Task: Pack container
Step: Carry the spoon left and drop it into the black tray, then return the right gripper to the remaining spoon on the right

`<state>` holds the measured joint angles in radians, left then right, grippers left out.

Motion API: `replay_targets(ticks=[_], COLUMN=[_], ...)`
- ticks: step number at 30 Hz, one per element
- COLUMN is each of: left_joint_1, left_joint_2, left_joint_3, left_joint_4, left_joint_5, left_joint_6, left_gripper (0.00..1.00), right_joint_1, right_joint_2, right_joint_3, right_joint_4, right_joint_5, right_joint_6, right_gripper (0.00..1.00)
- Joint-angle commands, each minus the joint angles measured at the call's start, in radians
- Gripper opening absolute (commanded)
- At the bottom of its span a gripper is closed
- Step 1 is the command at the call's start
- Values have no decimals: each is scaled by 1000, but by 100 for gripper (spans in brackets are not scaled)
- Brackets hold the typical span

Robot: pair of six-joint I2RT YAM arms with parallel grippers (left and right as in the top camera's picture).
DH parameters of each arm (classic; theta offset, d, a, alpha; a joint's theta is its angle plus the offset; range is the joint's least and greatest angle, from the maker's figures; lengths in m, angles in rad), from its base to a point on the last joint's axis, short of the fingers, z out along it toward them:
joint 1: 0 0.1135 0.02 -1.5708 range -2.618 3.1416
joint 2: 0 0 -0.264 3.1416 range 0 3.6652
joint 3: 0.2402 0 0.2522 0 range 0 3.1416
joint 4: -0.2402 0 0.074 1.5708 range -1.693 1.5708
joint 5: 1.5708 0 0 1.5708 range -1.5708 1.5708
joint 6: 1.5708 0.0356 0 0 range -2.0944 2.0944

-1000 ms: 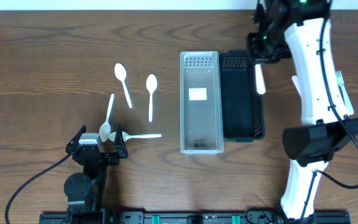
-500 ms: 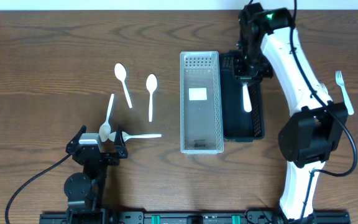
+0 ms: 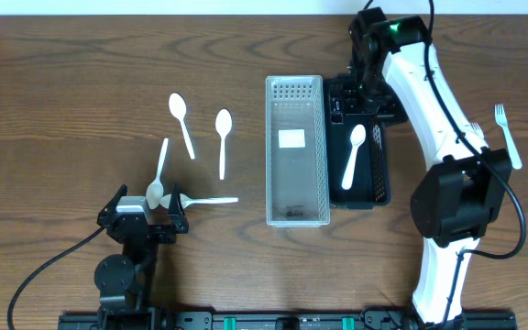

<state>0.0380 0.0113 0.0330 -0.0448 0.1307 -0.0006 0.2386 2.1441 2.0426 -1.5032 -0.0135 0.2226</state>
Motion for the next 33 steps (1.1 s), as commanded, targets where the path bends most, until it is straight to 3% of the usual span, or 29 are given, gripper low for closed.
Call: replay_targets(ticks=[1,7,15,24,33], left_joint_1=[5,5,5,5,5], left_joint_2=[0,0,0,0,0], left_joint_3=[-27,-27,-27,-27,-27], left_joint_4=[-17,-17,-17,-17,-17], left_joint_5=[4,4,4,4,3], left_joint_6=[-1,-1,-1,-1,-1], left_gripper=[98,98,98,98,98], right_joint_1=[-77,-241,-425,-483,-482], right_joint_2=[-6,-6,-5,21,147], right_joint_3=[24,32,29,19,16], right_joint_4=[-18,-60,39,97,152], right_joint_5=[60,55,31,-2,3], right_joint_6=[-134,-386,-488,-733,-743], right_gripper=[99,99,99,99,99])
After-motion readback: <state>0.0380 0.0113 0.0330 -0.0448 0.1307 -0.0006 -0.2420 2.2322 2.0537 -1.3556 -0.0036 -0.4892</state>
